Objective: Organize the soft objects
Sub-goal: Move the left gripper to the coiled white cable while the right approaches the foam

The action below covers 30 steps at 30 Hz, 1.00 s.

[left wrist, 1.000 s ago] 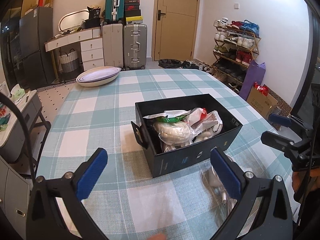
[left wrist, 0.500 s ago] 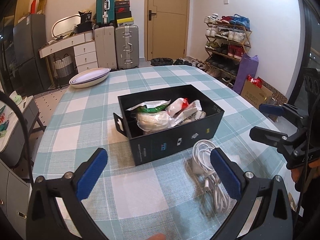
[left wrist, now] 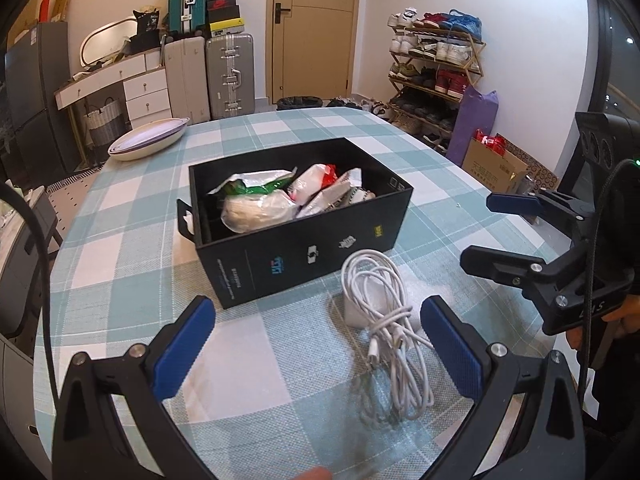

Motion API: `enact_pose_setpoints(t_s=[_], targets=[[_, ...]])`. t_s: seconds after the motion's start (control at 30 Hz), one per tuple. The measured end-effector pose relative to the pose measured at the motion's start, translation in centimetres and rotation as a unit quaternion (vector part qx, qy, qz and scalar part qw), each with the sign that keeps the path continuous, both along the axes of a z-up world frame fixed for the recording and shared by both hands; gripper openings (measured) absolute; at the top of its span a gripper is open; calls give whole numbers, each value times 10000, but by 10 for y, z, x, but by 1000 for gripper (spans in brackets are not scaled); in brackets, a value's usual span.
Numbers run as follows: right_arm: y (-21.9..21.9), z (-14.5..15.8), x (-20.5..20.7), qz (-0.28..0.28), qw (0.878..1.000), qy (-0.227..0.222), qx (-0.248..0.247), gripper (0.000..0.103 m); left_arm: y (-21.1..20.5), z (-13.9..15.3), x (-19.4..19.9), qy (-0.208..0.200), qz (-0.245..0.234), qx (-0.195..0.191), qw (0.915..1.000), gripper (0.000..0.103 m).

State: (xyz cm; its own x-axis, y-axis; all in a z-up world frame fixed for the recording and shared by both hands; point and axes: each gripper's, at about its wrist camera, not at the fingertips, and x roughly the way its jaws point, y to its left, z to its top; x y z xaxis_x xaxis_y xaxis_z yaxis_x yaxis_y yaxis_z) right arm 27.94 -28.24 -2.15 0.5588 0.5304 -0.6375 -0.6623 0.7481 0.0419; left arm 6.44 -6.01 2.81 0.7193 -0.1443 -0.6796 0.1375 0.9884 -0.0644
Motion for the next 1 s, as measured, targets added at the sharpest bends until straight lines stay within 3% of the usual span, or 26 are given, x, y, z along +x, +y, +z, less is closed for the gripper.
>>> enact_pose_setpoints(t_s=[0.33, 1.0], targets=[[2, -9, 2, 36, 9998, 131, -167, 103, -26, -16, -2, 201, -327, 160, 9991, 103], [17, -35, 7, 180, 9970, 586, -468, 103, -16, -31, 8, 504, -151, 74, 9986, 103]])
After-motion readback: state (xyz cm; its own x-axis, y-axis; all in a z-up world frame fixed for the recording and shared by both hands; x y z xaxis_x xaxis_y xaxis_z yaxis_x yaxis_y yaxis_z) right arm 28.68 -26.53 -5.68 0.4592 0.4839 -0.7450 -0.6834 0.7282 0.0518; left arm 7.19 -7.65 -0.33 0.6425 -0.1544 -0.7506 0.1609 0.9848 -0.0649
